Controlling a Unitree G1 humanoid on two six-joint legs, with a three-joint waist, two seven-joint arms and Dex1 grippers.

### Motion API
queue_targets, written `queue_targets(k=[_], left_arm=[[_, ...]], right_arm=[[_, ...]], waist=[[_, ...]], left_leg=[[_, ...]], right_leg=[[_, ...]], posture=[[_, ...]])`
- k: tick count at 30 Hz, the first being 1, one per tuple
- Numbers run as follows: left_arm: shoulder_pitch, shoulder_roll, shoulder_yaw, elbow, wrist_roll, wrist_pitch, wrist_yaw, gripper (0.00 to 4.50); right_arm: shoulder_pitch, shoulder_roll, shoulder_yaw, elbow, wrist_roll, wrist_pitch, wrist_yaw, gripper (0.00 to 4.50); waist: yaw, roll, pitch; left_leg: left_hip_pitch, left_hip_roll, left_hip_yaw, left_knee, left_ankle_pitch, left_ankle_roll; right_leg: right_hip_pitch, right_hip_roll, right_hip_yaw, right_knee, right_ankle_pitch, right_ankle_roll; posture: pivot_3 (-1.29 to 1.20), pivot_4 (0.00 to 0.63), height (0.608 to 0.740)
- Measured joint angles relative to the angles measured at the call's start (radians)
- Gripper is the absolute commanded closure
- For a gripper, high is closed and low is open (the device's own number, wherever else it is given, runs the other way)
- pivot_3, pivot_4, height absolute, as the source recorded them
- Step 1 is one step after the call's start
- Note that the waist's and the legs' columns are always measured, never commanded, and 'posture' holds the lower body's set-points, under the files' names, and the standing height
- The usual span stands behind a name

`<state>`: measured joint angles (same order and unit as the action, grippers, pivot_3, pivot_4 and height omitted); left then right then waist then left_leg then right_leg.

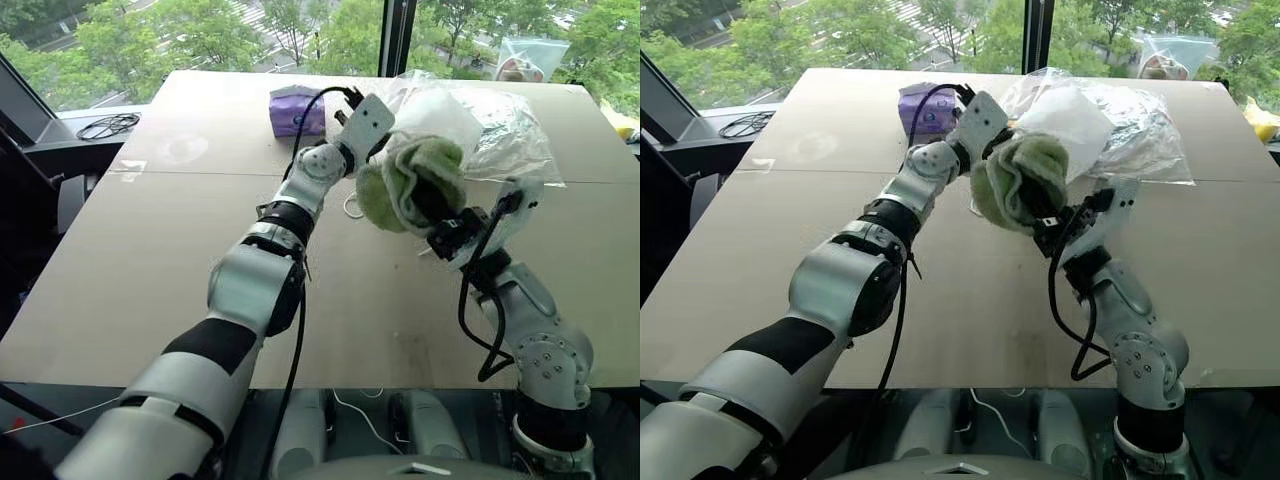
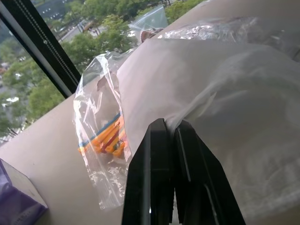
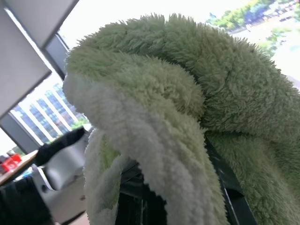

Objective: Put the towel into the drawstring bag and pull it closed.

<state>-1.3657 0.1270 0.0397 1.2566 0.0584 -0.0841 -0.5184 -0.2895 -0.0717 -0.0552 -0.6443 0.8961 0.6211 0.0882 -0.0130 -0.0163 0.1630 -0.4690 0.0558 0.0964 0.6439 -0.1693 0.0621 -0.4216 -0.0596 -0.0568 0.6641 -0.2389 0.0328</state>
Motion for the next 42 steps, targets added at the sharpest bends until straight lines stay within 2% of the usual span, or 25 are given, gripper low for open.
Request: queue_targets(k=[1, 6, 8, 10, 13, 17, 23, 27, 32, 36, 42], left_arm=[[-0.015, 0.003, 0.056, -0.038, -0.071, 0.111, -0.027, 4.39], [-0.070, 0.041, 0.187, -0.160, -0.253, 0.528, -0.061, 4.39], [-0.130, 0.081, 0.240, -0.213, -0.334, 0.785, -0.013, 4.39], [-0.164, 0.107, 0.255, -0.247, -0.356, 0.906, 0.025, 4.39], [-0.172, 0.120, 0.247, -0.301, -0.365, 0.978, 0.045, 4.39], [-0.173, 0.125, 0.197, -0.387, -0.355, 1.006, 0.068, 4.39], [-0.174, 0.130, 0.174, -0.517, -0.353, 1.082, 0.150, 4.39], [-0.171, 0.141, 0.180, -0.646, -0.352, 1.198, 0.253, 4.39], [-0.127, 0.149, 0.198, -0.829, -0.353, 1.368, 0.361, 4.39], [-0.105, 0.156, 0.228, -0.939, -0.357, 1.469, 0.396, 4.39], [-0.059, 0.164, 0.289, -1.061, -0.370, 1.596, 0.413, 4.39]], right_arm=[[-0.023, 0.003, 0.000, -0.009, 0.017, 0.000, -0.010, 4.50], [-0.071, 0.020, -0.003, -0.007, 0.051, -0.008, -0.035, 4.50], [-0.093, 0.026, -0.014, -0.004, 0.075, -0.022, -0.046, 4.50], [-0.104, 0.033, -0.031, -0.003, 0.096, -0.039, -0.052, 4.50], [-0.107, 0.025, -0.041, -0.003, 0.145, -0.042, -0.044, 4.50], [-0.088, -0.054, -0.017, -0.042, 0.261, -0.011, 0.008, 4.50], [-0.086, -0.090, 0.042, -0.052, 0.300, 0.008, 0.031, 4.50], [-0.090, -0.075, 0.065, -0.023, 0.280, -0.005, 0.035, 4.50], [-0.122, -0.026, 0.078, 0.078, 0.179, -0.058, 0.034, 4.50], [-0.196, 0.044, 0.039, 0.160, 0.111, -0.131, 0.003, 4.50], [-0.230, 0.079, -0.013, 0.223, 0.075, -0.173, -0.035, 4.50]], waist=[[0.001, 0.000, 0.000], [-0.001, 0.000, 0.000], [-0.001, -0.001, 0.001], [-0.001, -0.001, 0.001], [0.000, -0.001, 0.001], [0.000, 0.000, 0.001], [-0.001, 0.000, 0.001], [0.000, 0.000, 0.001], [0.001, 0.000, 0.001], [-0.001, 0.000, 0.001], [0.003, 0.000, 0.001]], left_leg=[[0.000, 0.000, -0.001, 0.000, 0.000, 0.000], [0.000, 0.000, -0.002, 0.002, 0.000, 0.000], [0.000, 0.000, -0.003, 0.003, 0.000, 0.000], [0.001, 0.000, -0.004, 0.004, 0.000, 0.000], [0.002, 0.001, -0.004, 0.004, 0.000, 0.000], [0.002, 0.001, -0.004, 0.004, 0.000, 0.000], [0.002, 0.001, -0.004, 0.004, 0.000, 0.000], [0.002, 0.001, -0.004, 0.004, 0.000, 0.000], [0.002, 0.001, -0.004, 0.005, 0.000, 0.000], [0.002, 0.001, -0.004, 0.005, 0.000, -0.001], [0.002, 0.001, -0.004, 0.005, 0.001, -0.002]], right_leg=[[0.001, 0.000, 0.000, 0.000, 0.000, 0.000], [0.002, 0.001, 0.000, 0.000, 0.000, 0.000], [0.002, 0.002, -0.001, 0.001, 0.000, 0.001], [0.003, 0.002, -0.001, 0.001, -0.001, 0.001], [0.005, 0.002, -0.001, 0.001, 0.000, 0.000], [0.005, 0.002, -0.001, 0.001, 0.000, 0.000], [0.005, 0.002, -0.001, 0.001, 0.000, 0.000], [0.005, 0.002, 0.000, 0.001, 0.000, 0.000], [0.005, 0.002, 0.000, 0.002, 0.000, 0.000], [0.005, 0.002, 0.000, 0.003, 0.001, 0.000], [0.005, 0.001, 0.000, 0.003, 0.001, 0.000]], posture=[[0.00, 0.150, 0.739], [0.00, 0.150, 0.739], [0.00, 0.150, 0.739], [0.00, 0.150, 0.739], [0.00, 0.150, 0.739], [0.00, 0.150, 0.739], [0.00, 0.150, 0.739], [0.00, 0.150, 0.739], [0.00, 0.150, 0.739], [0.00, 0.150, 0.739], [0.00, 0.150, 0.739]])
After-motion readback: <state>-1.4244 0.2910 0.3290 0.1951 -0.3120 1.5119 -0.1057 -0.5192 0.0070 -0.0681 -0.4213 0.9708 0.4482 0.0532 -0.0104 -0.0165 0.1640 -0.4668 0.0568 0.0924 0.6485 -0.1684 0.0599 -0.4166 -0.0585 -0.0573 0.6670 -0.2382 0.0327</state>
